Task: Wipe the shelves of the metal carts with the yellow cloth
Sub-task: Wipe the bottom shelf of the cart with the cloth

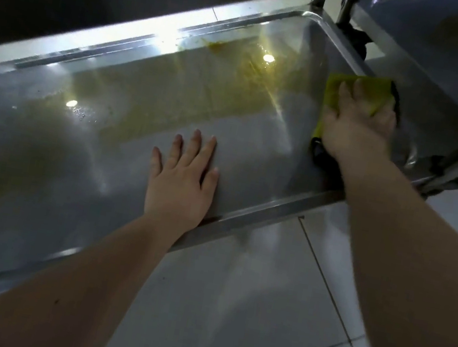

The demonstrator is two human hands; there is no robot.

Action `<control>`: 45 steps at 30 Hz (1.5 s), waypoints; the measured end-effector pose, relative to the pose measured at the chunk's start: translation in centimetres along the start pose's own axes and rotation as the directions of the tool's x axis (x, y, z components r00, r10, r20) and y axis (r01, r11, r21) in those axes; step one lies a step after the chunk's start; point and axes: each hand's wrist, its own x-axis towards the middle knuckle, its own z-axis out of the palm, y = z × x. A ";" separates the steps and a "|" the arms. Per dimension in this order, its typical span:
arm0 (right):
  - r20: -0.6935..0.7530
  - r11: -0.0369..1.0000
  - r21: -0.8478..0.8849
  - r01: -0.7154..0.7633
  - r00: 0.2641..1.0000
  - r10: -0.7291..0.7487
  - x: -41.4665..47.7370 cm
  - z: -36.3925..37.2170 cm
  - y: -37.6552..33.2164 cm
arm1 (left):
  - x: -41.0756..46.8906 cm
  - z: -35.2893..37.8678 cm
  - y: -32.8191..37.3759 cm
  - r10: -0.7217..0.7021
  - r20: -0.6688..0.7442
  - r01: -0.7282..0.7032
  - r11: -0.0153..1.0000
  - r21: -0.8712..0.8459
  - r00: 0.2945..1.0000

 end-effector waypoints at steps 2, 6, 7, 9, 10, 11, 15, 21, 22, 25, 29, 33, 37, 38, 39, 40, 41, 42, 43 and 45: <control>0.044 0.989 -0.056 0.135 0.990 -0.132 -1.0 0.7 -5.7 | 0.2 0.0 0.1 -0.022 -0.014 0.022 1.000 -0.021 1.000; 0.116 0.859 0.110 0.499 0.852 -0.510 -6.8 3.0 -15.4 | 0.1 -0.1 -0.1 -0.121 -0.022 0.121 0.993 -0.007 0.992; 0.129 0.826 0.149 0.543 0.818 -0.561 -7.6 3.1 -15.7 | 0.0 -0.2 0.0 -0.128 -0.008 0.128 0.992 0.008 0.992; 0.134 0.793 0.165 0.587 0.783 -0.607 -6.8 2.9 -14.5 | -0.2 -0.2 0.1 -0.130 0.001 0.130 0.991 0.029 0.992; 0.121 0.802 0.152 0.578 0.794 -0.595 -5.5 2.8 -13.3 | -0.1 -0.2 0.1 -0.129 -0.003 0.129 0.991 0.035 0.992; 0.099 0.832 0.127 0.541 0.827 -0.553 -4.1 2.5 -11.7 | -0.1 -0.2 0.2 -0.127 -0.008 0.127 0.991 0.040 0.992; -0.009 0.975 0.038 0.219 0.976 -0.219 1.9 0.9 -2.5 | 0.0 0.0 0.2 -0.128 -0.025 0.129 0.990 0.048 0.991; 0.024 0.934 0.354 0.040 0.998 -0.052 1.8 0.5 -4.4 | -0.2 0.0 0.3 -0.127 -0.033 0.129 0.990 0.056 0.991; -0.015 0.914 0.367 0.172 0.984 -0.179 1.2 0.8 -6.6 | -0.2 0.0 0.2 -0.129 -0.029 0.130 0.990 0.052 0.991; 0.037 0.857 0.191 0.479 0.868 -0.494 -2.8 2.8 -15.1 | -0.3 -0.2 0.1 -0.133 -0.019 0.134 0.990 0.040 0.991; 0.132 0.759 0.278 0.588 0.760 -0.637 -4.8 3.4 -18.6 | -0.3 -0.4 0.0 -0.160 -0.002 0.160 0.987 0.000 0.987; 0.050 0.845 0.148 0.515 0.849 -0.526 -0.4 2.6 -13.1 | -0.2 -0.2 0.1 -0.149 -0.028 0.150 0.988 0.020 0.988; 0.004 0.980 0.067 0.186 0.982 -0.187 4.7 0.5 -3.0 | 0.1 0.1 0.3 -0.140 -0.033 0.141 0.989 0.032 0.990; 0.005 0.987 0.032 0.156 0.988 -0.156 5.1 0.3 -1.7 | 0.1 0.0 0.4 -0.138 -0.024 0.139 0.989 0.053 0.990; -0.002 0.988 0.004 0.154 0.988 -0.154 5.1 0.2 -1.3 | 0.2 -0.2 0.4 -0.132 -0.014 0.132 0.987 0.089 0.991; -0.009 0.988 0.002 0.153 0.988 -0.153 4.9 0.2 -1.3 | 0.4 -0.6 0.5 -0.116 -0.009 0.116 0.982 0.147 0.993; -0.012 0.990 0.016 0.141 0.990 -0.140 4.6 0.3 -1.5 | 0.7 -1.0 0.4 -0.093 -0.008 0.093 0.972 0.216 0.996; -0.013 0.991 0.029 0.129 0.992 -0.129 4.4 0.3 -1.8 | 1.3 -1.4 0.4 -0.068 -0.009 0.068 0.960 0.271 0.998; -0.013 0.991 0.035 0.126 0.992 -0.125 4.2 0.2 -2.0 | 2.2 -1.7 0.3 -0.049 -0.008 0.049 0.954 0.295 0.999; -0.009 0.992 0.040 0.121 0.993 -0.120 4.0 0.1 -2.2 | 4.4 -1.8 -0.2 -0.020 0.009 0.017 0.965 0.262 1.000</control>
